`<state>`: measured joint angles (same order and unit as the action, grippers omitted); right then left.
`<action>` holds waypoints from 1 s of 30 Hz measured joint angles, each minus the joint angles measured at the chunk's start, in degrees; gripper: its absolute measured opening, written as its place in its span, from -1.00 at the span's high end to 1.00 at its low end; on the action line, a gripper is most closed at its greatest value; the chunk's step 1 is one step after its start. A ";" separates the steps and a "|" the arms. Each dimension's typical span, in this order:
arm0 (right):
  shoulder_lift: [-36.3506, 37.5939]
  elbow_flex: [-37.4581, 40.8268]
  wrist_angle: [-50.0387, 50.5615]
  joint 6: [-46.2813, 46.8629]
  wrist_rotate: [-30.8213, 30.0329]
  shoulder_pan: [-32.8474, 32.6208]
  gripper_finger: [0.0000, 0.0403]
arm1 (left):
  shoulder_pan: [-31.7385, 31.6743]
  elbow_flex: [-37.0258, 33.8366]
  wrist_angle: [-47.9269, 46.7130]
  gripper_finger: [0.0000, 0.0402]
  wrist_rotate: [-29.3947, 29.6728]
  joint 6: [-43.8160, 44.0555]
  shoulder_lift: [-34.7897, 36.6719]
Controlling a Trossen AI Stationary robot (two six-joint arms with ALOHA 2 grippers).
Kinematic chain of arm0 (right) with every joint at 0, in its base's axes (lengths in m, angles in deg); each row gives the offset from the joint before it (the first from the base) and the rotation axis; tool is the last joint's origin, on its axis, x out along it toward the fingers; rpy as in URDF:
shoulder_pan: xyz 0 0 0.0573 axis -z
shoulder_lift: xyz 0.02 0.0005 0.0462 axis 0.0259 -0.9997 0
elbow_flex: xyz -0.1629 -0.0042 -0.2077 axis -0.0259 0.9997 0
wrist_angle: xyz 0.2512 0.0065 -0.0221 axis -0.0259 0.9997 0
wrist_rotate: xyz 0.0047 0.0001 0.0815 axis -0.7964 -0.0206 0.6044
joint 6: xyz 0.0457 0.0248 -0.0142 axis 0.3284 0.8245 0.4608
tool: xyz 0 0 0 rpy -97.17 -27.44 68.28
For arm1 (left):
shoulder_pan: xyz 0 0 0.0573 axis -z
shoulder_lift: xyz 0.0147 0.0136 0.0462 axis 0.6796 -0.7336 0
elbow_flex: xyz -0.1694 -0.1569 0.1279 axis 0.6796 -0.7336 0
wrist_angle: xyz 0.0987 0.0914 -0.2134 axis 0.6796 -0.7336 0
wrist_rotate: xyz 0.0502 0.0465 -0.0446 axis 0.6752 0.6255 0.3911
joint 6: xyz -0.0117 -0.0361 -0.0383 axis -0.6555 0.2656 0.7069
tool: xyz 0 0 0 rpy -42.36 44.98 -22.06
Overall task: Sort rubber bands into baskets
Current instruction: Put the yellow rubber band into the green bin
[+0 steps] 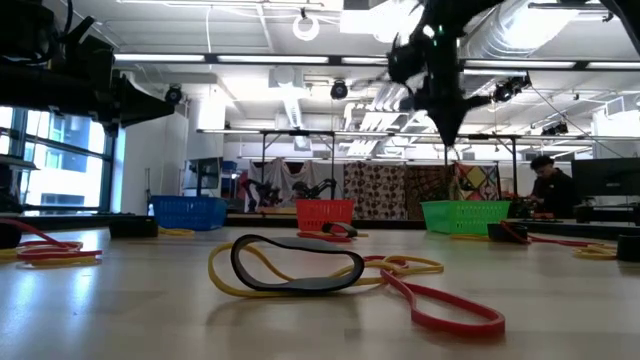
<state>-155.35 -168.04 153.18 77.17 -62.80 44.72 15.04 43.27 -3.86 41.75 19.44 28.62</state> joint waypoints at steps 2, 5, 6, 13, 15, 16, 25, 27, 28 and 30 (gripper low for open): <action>0.27 4.12 -2.17 0.11 1.18 0.69 1.00 | 0.00 0.00 0.01 0.98 0.01 0.00 0.00; 0.40 9.45 -6.86 -0.10 2.28 1.18 1.00 | 0.00 0.01 0.01 0.98 0.00 0.00 0.00; 0.39 10.94 -8.48 -0.16 2.46 1.21 1.00 | 0.00 -0.01 0.00 0.98 0.02 0.00 0.00; 0.39 18.20 -17.23 -0.79 5.34 1.50 1.00 | 0.00 0.02 -0.01 0.98 0.00 0.00 0.00; 0.39 19.81 -18.25 -0.23 5.39 1.87 1.00 | 0.00 0.01 0.00 0.98 0.01 0.00 0.00; 0.39 20.64 -18.86 -0.06 5.40 2.12 1.00 | 0.00 -0.01 -0.01 0.98 0.02 0.00 0.00; 0.39 26.68 -29.84 1.38 5.61 3.70 1.00 | 0.00 0.00 0.00 0.98 0.01 0.00 0.00; 0.39 27.66 -31.41 1.58 5.62 4.10 1.00 | 0.00 0.01 -0.01 0.98 0.02 0.00 0.00; 0.39 28.06 -31.95 1.55 5.61 4.32 1.00 | 0.00 0.01 0.01 0.98 0.01 0.00 0.00; 0.39 28.71 -32.57 1.48 5.61 4.71 1.00 | 0.00 -0.01 -0.01 0.98 0.01 0.00 0.00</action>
<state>-154.96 -139.34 120.60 78.65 -57.18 49.42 15.04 43.26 -3.87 41.77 19.44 28.62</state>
